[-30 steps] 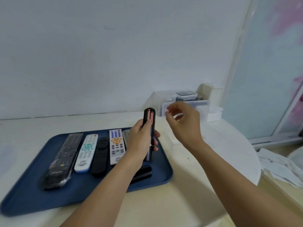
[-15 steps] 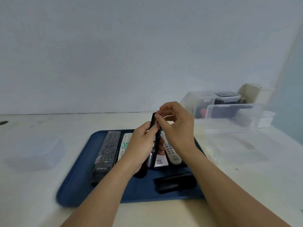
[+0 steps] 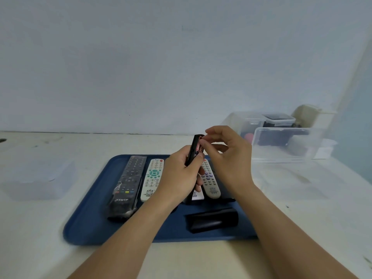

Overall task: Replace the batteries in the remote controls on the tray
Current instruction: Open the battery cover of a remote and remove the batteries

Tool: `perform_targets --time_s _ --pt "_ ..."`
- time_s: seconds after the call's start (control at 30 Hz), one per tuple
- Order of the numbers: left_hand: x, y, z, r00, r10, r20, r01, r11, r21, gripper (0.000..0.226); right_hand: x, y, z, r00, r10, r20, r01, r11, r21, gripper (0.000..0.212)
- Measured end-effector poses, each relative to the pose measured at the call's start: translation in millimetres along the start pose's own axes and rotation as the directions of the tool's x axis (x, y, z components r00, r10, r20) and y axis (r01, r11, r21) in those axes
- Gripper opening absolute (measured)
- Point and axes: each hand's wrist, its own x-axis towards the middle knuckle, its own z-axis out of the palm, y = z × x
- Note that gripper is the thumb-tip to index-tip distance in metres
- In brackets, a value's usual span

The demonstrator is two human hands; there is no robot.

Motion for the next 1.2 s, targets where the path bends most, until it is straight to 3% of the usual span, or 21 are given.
perform_targets --time_s 0.3,0.67,1.2 --pt "1.1 -3.7 3.5 0.995 0.078 -0.057 -0.067 0.982 0.175 0.017 -2.9 2.2 2.9 0.999 0.033 -0.036 -0.032 0.999 0.006 0.016" --pt "0.5 -1.6 5.2 0.992 0.114 -0.062 -0.093 0.957 0.273 0.023 -4.7 2.2 5.5 0.997 0.04 -0.064 -0.04 0.999 -0.002 0.017" --pt "1.6 0.2 3.8 0.998 0.067 -0.01 -0.064 0.978 0.201 0.035 4.2 0.4 1.3 0.998 0.062 0.013 -0.062 0.998 0.025 0.012"
